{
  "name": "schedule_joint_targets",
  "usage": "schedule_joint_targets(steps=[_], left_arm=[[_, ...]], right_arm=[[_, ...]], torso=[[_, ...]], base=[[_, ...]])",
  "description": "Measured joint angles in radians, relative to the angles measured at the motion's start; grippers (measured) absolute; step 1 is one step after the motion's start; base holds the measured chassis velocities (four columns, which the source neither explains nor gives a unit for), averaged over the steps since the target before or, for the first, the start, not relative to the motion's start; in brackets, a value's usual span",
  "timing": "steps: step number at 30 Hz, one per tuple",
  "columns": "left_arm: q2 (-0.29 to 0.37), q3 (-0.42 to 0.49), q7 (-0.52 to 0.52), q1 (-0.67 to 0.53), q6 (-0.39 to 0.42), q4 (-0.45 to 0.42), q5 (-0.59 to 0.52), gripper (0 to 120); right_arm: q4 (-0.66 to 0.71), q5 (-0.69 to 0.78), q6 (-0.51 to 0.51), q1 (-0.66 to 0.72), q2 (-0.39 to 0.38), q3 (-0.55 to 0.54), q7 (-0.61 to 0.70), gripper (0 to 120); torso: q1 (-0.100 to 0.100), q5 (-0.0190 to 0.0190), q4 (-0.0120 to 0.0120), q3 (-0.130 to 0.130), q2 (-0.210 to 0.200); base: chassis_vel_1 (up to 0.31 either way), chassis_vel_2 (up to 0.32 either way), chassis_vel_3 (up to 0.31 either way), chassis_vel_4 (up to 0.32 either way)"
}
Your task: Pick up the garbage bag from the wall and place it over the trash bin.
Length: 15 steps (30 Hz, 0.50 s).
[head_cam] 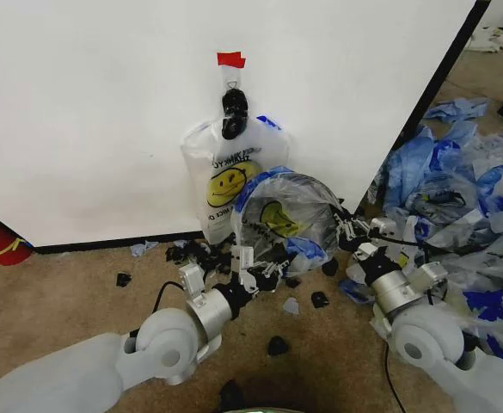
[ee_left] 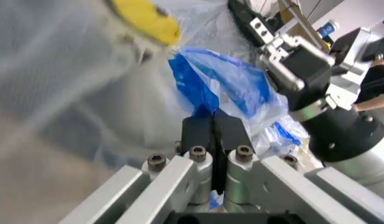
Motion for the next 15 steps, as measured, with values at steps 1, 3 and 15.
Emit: schedule_joint_targets(steps=[1,3,15], left_arm=[[0.002,-0.002,-0.001,0.006,0.000,-0.004,0.000,0],[0.008,-0.010,-0.003,0.019,-0.002,-0.011,0.005,0],[0.024,-0.042,-0.020,0.064,-0.013,-0.031,0.014,0]], right_arm=[[0.006,0.016,-0.005,0.001,0.000,0.002,0.011,0],[0.019,0.048,-0.013,0.004,0.000,0.007,0.036,0],[0.058,0.144,-0.030,0.019,-0.007,0.034,0.110,0]], torso=[[0.000,0.0000,0.0000,0.000,0.000],[0.000,0.0000,0.0000,0.000,0.000],[0.000,0.0001,0.0000,0.000,0.000]], base=[[0.000,0.000,0.000,0.000],[0.000,0.000,0.000,0.000],[0.000,0.000,0.000,0.000]])
